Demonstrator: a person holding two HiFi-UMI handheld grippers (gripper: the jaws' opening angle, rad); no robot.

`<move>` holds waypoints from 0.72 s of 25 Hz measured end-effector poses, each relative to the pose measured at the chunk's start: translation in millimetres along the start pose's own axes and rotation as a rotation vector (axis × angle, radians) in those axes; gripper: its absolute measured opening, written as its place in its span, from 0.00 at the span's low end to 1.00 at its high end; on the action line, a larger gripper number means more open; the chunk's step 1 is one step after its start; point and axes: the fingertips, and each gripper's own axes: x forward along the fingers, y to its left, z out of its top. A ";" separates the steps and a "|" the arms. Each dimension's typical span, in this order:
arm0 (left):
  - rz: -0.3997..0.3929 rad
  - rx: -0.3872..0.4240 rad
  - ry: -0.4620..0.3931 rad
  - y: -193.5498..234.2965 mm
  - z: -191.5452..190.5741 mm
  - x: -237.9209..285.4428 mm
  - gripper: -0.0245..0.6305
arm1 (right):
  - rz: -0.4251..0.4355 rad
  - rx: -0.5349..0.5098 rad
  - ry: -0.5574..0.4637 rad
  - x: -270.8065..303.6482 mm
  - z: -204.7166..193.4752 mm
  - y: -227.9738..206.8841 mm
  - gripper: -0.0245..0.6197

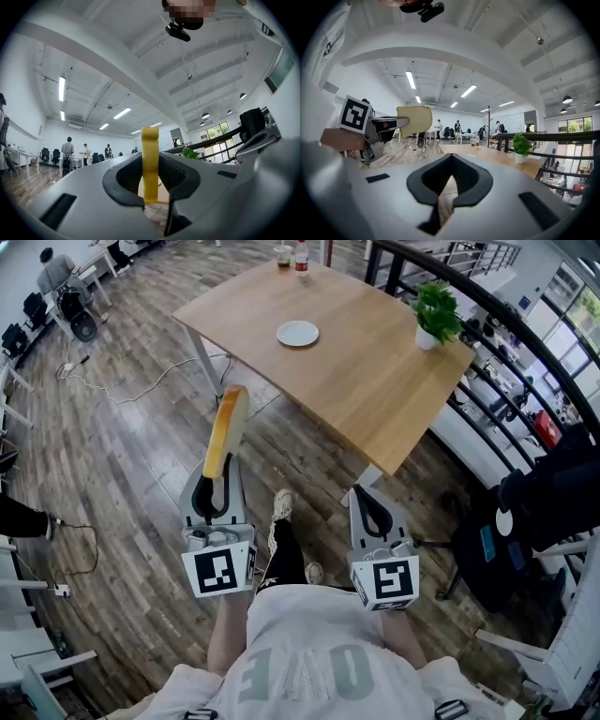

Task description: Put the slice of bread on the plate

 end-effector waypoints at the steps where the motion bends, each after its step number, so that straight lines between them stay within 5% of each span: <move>1: 0.001 -0.013 -0.011 3.0 0.0 6.7 0.17 | -0.008 0.007 0.000 3.6 0.2 -4.2 0.06; 6: -0.014 -0.015 -0.029 7.0 0.3 38.5 0.17 | -0.029 0.094 0.001 17.5 -1.6 -23.3 0.06; 18: -0.018 -0.037 0.025 25.5 -33.5 123.1 0.17 | 0.055 0.094 -0.004 121.5 7.6 -39.7 0.06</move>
